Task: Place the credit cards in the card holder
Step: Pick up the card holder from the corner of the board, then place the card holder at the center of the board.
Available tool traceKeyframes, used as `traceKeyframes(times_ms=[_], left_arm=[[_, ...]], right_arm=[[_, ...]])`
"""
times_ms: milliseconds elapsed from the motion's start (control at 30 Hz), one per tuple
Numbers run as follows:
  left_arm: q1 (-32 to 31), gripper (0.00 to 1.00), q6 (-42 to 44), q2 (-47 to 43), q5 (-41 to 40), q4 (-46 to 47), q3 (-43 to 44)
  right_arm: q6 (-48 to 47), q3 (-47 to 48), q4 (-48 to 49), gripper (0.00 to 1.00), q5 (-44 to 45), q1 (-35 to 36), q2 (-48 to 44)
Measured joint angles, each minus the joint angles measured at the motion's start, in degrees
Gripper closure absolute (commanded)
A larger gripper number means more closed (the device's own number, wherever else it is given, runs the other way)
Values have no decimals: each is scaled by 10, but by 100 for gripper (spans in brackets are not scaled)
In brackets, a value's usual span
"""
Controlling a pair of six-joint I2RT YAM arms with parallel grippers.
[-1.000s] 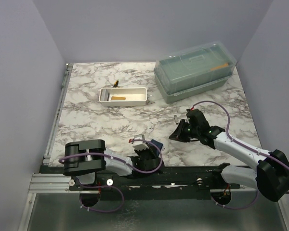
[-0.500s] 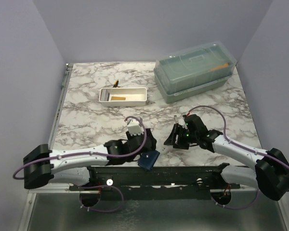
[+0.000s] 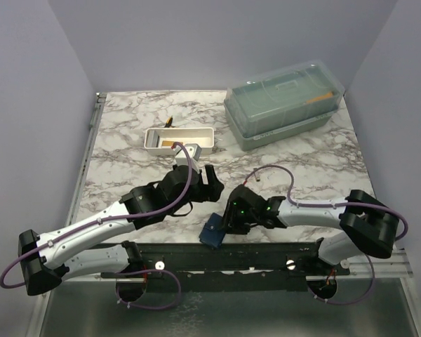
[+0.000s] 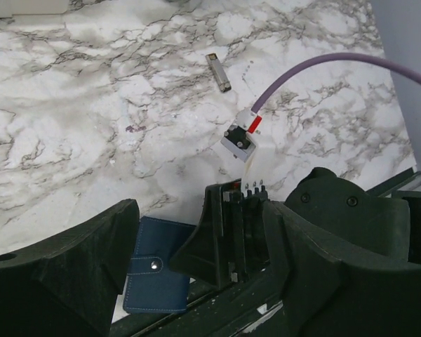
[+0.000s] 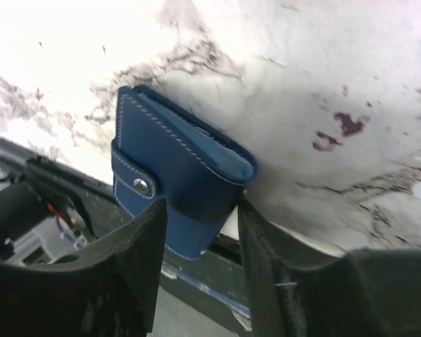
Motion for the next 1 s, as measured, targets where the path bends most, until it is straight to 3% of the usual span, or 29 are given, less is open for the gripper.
traceKeyframes(times_ms=[67,200,367,533,633,767,900,1000], left_arm=[[0,22,11,0,3,-13,0],[2,22,24,-2,4,-21,0],[2,22,30,-24,3,-32,0],[3,22,37,-44,2,-33,0],[3,22,41,-44,2,-39,0],[3,22,49,-34,2,-45,7],[3,21,51,-22,3,-45,15],[3,21,51,-23,2,-46,15]], right_arm=[[21,35,-23,75,37,13,30],[54,70,-57,94,87,23,59],[70,91,-107,99,153,24,36],[34,73,-179,100,221,-27,-95],[-25,72,-201,100,229,-139,-197],[-127,78,-202,100,203,-353,-283],[-223,95,-179,100,88,-601,-232],[-272,93,-163,96,30,-717,-151]])
